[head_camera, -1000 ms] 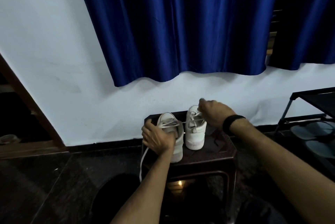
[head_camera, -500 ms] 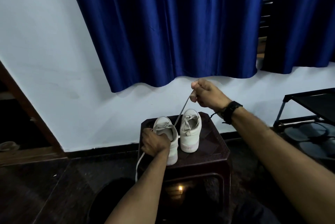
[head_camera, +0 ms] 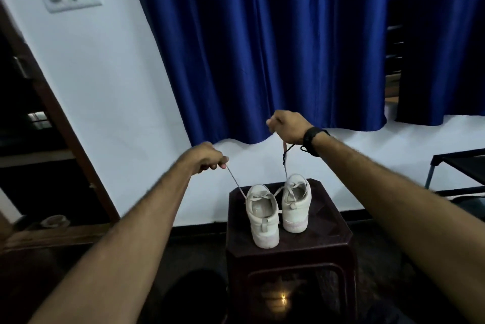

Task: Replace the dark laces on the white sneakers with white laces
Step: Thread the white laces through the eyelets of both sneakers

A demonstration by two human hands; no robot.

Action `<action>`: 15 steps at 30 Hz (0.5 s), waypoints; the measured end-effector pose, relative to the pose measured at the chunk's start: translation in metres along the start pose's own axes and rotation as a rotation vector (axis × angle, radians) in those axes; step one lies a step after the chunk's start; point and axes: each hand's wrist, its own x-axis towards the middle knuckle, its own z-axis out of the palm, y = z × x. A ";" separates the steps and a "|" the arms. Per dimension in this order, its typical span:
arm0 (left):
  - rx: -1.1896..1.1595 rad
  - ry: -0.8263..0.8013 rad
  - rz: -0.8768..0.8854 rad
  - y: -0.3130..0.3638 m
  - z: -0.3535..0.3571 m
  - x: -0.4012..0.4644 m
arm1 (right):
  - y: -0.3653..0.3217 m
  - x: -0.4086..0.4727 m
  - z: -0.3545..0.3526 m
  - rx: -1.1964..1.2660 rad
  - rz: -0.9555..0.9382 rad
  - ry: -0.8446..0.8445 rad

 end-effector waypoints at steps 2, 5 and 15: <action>0.073 0.050 0.070 0.011 -0.018 -0.006 | -0.009 0.006 -0.007 0.075 -0.004 0.068; 0.146 0.219 0.180 0.028 -0.037 -0.012 | -0.023 0.013 -0.018 0.158 -0.022 0.122; -0.359 0.352 0.563 0.051 -0.003 -0.011 | -0.037 0.011 -0.006 0.392 -0.041 0.113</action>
